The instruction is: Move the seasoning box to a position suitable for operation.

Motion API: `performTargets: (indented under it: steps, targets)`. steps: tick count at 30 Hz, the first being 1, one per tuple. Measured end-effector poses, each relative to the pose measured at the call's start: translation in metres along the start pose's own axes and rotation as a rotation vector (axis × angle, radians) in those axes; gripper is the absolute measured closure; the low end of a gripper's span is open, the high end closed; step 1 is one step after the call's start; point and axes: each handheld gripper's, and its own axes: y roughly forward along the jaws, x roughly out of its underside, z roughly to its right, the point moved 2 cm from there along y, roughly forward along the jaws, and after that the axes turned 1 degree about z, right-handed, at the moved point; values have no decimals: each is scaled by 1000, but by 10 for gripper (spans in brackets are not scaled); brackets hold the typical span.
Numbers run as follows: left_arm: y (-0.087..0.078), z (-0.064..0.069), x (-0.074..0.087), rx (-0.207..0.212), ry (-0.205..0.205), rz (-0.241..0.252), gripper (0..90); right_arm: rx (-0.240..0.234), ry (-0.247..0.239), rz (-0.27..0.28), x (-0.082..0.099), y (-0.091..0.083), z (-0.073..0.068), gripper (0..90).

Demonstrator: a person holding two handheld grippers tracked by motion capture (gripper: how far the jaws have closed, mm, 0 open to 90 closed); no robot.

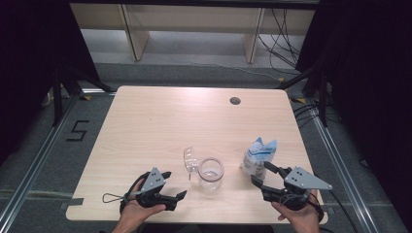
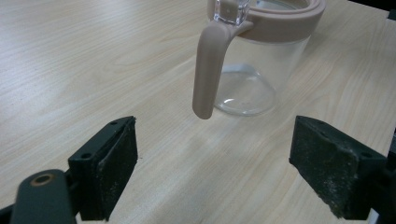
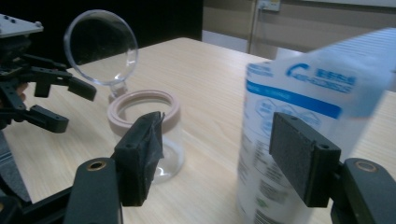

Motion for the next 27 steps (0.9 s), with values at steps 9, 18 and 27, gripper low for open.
performTargets:
  steps: [9,18,27]
  targets:
    - [0,-1,0,5,-2,2,148,92,6,-8,8,-14,13,349]
    - [1,-1,-1,11,-4,6,148,124,21,18,24,-9,37,268]
    - [3,0,-2,6,-9,-1,148,112,71,-14,34,-4,46,221]
